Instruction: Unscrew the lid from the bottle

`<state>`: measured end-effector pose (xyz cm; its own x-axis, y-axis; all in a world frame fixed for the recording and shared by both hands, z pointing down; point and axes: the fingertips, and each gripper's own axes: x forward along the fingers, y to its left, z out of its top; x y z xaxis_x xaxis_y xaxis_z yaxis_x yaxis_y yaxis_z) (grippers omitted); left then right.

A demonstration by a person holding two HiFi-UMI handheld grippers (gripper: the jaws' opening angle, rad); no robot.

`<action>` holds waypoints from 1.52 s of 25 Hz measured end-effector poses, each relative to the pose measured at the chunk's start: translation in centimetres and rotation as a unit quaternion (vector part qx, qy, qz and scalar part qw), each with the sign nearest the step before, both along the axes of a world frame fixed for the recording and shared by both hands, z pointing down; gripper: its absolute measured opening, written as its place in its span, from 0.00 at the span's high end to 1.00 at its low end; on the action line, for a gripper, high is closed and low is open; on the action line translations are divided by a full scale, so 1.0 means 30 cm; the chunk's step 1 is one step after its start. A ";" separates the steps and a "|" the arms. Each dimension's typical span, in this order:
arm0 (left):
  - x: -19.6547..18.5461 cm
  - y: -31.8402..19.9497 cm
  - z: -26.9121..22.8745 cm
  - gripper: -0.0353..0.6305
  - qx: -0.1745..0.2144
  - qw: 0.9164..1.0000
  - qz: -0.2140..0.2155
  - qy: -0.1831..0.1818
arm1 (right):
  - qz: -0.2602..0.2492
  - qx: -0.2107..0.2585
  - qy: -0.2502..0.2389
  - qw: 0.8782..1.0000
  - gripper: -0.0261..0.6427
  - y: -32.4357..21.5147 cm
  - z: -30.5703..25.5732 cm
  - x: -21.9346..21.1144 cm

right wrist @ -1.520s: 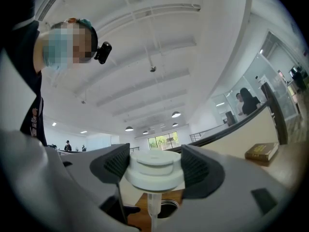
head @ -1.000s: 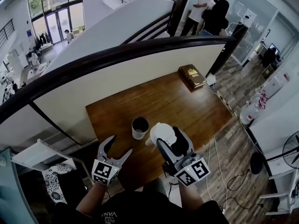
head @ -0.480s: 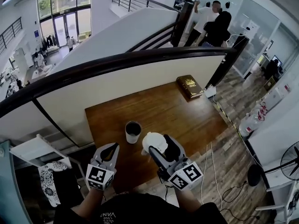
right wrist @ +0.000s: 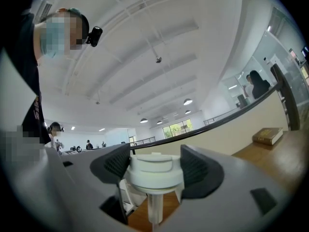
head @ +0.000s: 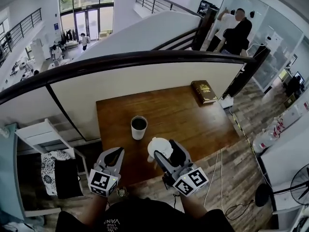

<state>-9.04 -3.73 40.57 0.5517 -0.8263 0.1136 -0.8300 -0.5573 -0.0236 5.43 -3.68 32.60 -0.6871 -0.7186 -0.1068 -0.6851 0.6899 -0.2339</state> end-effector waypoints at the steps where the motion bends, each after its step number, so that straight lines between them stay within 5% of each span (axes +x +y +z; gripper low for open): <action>1: 0.005 0.022 0.003 0.93 -0.001 1.000 -0.005 0.001 | -0.004 -0.002 0.001 1.000 0.48 0.014 0.008 0.006; 17: 0.107 0.293 0.030 0.93 -0.005 0.998 -0.059 0.013 | -0.051 -0.028 -0.007 0.998 0.48 0.202 0.098 0.090; 38: 0.130 0.397 0.049 0.93 -0.006 0.997 -0.081 0.008 | -0.067 -0.035 -0.012 0.997 0.48 0.279 0.116 0.120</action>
<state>-5.13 8.17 42.04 0.4139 -0.9029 0.1165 -0.9089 -0.4170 -0.0028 9.03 4.70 36.09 -0.7754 -0.6268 -0.0766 -0.5815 0.7561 -0.3002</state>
